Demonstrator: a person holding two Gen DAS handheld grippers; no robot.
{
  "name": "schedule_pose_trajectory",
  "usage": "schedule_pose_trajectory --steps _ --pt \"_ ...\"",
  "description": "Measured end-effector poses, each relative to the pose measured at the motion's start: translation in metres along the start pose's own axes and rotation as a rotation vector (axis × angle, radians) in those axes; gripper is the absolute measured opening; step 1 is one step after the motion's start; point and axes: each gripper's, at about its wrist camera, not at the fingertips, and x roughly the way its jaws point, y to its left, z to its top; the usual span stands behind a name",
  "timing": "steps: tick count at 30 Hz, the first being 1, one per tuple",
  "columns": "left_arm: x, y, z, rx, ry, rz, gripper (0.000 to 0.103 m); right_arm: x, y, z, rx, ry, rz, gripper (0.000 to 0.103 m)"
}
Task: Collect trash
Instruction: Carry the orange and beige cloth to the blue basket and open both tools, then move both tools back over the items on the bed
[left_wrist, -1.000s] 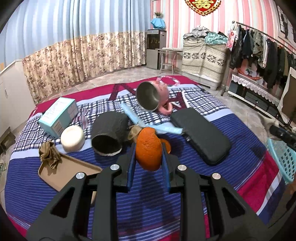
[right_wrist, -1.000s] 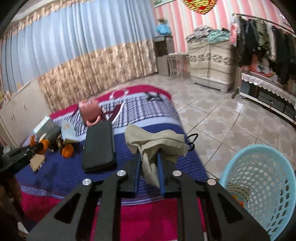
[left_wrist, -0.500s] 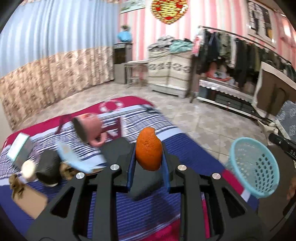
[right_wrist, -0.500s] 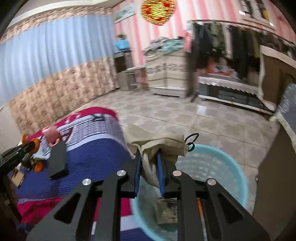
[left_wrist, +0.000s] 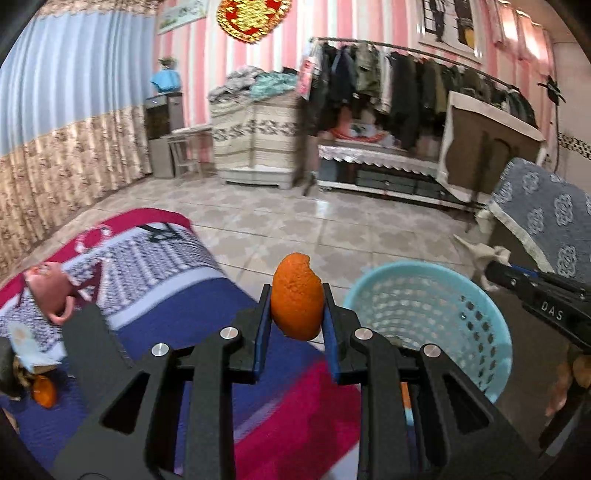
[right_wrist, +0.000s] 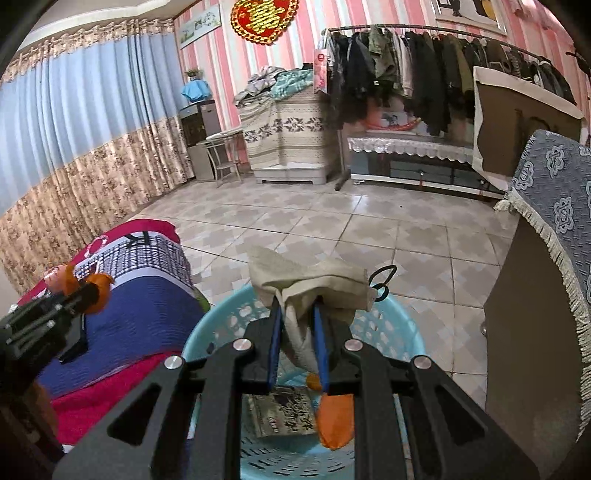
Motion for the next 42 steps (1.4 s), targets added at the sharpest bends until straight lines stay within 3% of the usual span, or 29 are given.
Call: schedule_pose_trajectory --steps 16,20,22,24,30,36,41,42 --pt "0.070 -0.088 -0.003 0.063 0.071 -0.120 0.028 0.005 -0.042 -0.011 0.093 0.030 -0.068 0.017" --pt "0.082 -0.092 -0.014 0.095 0.098 -0.102 0.030 0.006 -0.048 -0.016 0.126 0.036 -0.068 0.017" --pt "0.084 -0.088 -0.013 0.086 0.104 -0.102 0.039 0.008 -0.048 -0.018 0.125 0.042 -0.071 0.017" --pt "0.082 -0.082 -0.012 0.064 0.093 -0.097 0.064 0.010 -0.046 -0.019 0.117 0.049 -0.071 0.017" --pt "0.070 -0.064 -0.004 0.067 0.041 -0.024 0.079 0.012 -0.034 -0.020 0.085 0.057 -0.066 0.017" --pt "0.054 -0.029 0.007 0.007 0.008 0.043 0.090 0.023 -0.019 -0.023 0.064 0.082 -0.049 0.017" --pt "0.040 0.000 0.013 -0.040 -0.007 0.085 0.091 0.032 -0.005 -0.025 0.056 0.087 -0.040 0.022" --pt "0.038 0.003 0.013 -0.044 -0.009 0.090 0.092 0.034 0.000 -0.025 0.044 0.092 -0.046 0.027"
